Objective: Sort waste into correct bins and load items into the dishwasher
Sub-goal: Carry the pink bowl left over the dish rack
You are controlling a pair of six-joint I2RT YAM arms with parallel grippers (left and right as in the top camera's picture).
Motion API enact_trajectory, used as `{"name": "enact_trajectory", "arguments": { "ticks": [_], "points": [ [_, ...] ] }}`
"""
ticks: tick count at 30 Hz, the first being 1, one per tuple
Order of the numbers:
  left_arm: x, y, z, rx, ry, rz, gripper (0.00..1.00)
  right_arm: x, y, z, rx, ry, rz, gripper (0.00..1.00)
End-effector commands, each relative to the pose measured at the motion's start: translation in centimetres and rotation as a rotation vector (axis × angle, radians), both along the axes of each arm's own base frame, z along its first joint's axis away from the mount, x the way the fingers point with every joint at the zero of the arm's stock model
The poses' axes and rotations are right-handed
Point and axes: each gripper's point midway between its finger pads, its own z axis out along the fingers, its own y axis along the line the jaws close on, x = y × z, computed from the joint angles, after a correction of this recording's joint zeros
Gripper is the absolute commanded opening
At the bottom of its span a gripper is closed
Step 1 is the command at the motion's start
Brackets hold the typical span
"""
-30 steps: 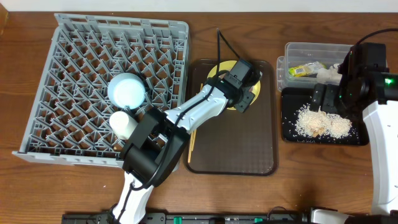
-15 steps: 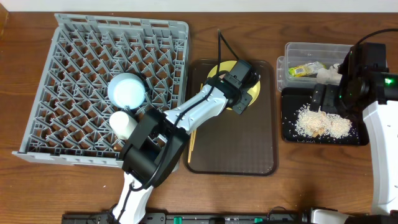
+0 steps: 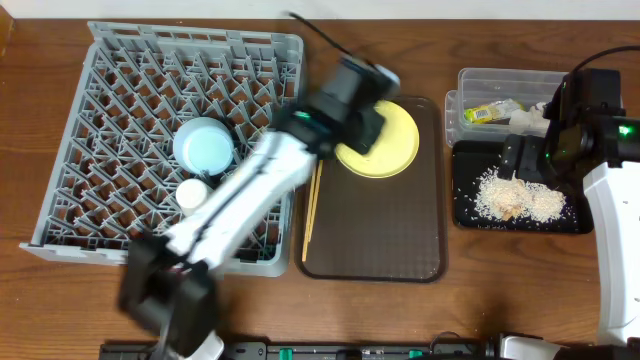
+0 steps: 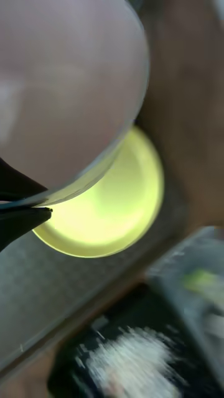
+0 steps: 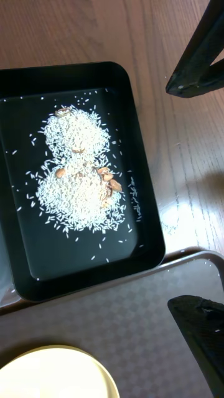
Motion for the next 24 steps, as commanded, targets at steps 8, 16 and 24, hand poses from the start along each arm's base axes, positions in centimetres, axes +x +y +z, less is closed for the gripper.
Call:
{"name": "enact_trajectory", "arguments": {
  "ticks": [8,16,24],
  "points": [
    [1.3,6.9,6.6,-0.515,0.149,-0.134,0.06,0.2,-0.3,0.6,-0.012,-0.018,-0.017,0.99],
    [3.2,14.3,8.4,-0.755,0.152,-0.151,0.06,0.1,-0.3,0.6,-0.012,-0.017,-0.017,0.99],
    [5.4,18.7,6.4,-0.991,0.311,-0.131,0.06,0.1,-0.3,0.6,-0.012,-0.017,-0.016,0.99]
  ]
}}
